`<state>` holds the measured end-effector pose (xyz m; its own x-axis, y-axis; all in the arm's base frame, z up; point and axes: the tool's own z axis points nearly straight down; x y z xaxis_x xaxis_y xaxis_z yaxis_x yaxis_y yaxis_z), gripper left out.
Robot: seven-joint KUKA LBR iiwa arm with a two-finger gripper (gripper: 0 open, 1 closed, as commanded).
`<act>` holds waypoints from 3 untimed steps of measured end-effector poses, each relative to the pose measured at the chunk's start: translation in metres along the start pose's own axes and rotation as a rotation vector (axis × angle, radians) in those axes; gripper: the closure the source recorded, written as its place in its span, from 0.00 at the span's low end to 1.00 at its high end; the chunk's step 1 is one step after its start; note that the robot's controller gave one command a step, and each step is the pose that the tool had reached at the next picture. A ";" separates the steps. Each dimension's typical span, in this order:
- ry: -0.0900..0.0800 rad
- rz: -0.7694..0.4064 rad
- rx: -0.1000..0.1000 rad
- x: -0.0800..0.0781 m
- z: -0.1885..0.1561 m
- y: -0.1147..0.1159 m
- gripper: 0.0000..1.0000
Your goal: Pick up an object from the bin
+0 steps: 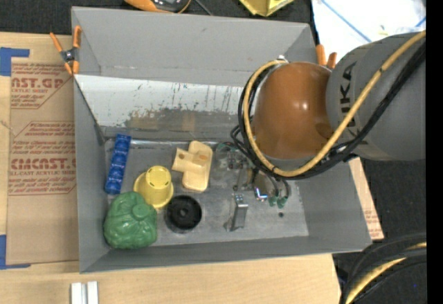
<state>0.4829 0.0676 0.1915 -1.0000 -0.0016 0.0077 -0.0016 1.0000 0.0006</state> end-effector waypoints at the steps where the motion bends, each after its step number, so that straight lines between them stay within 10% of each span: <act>1: -0.008 0.001 -0.001 -0.002 -0.004 0.000 0.00; 2: -0.023 -0.160 -0.003 -0.005 0.121 0.070 0.00; 3: -0.018 -0.138 -0.001 -0.003 0.049 0.091 0.00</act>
Offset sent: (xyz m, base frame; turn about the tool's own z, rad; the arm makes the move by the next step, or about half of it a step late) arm -0.0004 0.0678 -0.1215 -0.1589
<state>0.4854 0.1590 0.1429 -0.9902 -0.1393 -0.0106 -0.1393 0.9903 0.0010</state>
